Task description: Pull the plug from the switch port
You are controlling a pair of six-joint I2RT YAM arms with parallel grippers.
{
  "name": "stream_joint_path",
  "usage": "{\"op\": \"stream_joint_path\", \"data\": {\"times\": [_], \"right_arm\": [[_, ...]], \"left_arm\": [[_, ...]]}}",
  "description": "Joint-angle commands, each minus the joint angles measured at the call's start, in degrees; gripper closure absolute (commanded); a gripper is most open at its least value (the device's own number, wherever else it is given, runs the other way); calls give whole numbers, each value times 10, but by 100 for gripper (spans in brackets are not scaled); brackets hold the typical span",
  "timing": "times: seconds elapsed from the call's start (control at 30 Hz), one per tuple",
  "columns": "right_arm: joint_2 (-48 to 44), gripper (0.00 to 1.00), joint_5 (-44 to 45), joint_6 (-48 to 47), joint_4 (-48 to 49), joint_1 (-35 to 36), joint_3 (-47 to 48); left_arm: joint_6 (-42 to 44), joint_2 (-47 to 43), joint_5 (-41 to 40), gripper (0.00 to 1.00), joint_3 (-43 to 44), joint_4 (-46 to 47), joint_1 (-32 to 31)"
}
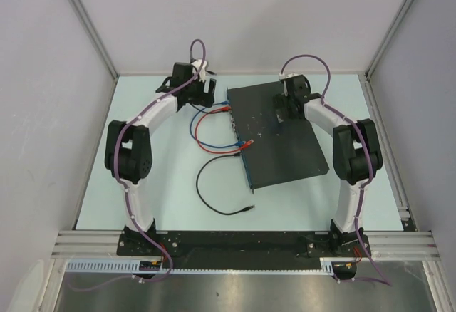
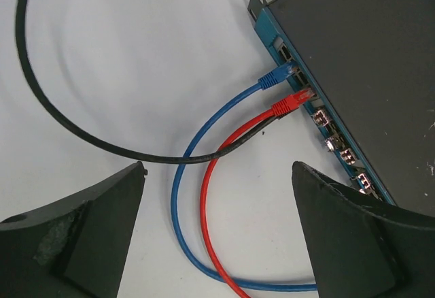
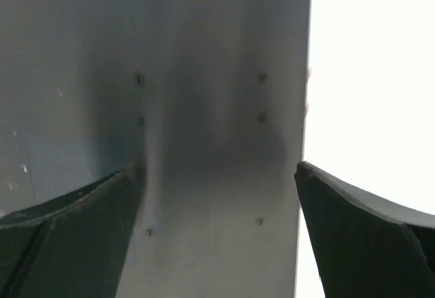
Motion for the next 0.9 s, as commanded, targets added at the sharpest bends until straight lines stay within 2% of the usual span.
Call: {"op": "stream_joint_path", "data": {"times": [0.0, 0.1, 0.17, 0.23, 0.3, 0.37, 0.53, 0.67, 0.77, 0.8, 0.87], "right_arm": [[13, 0, 6, 5, -38, 16, 52], [16, 0, -38, -45, -67, 11, 96], [20, 0, -112, -62, -99, -3, 133], [32, 0, -177, -55, -111, -31, 156], [64, 0, -183, -42, -129, -51, 204], [93, 0, -178, -34, -146, -60, 239], [156, 0, -193, -29, -126, -79, 320], [211, 0, -272, -22, -146, -86, 395], [229, 0, -339, 4, -132, -83, 419], [232, 0, -342, 4, -127, -81, 419], [240, 0, -336, -5, -126, -67, 419]], "left_arm": [[-8, 8, 43, 5, 29, 1, -5], [9, 12, 126, 5, 44, 3, -4], [32, 15, 196, 5, 54, 10, -4], [50, 20, 263, 4, 76, 8, -4], [69, 35, 301, 4, 103, -19, -3], [90, 55, 310, 6, 137, -40, -3], [97, 63, 310, 10, 153, -27, 16], [73, 103, 319, 12, 231, -114, 38], [34, 73, 320, 12, 193, -99, 51], [37, 62, 321, 12, 155, -93, 52], [39, 50, 322, 12, 134, -94, 52]]}}
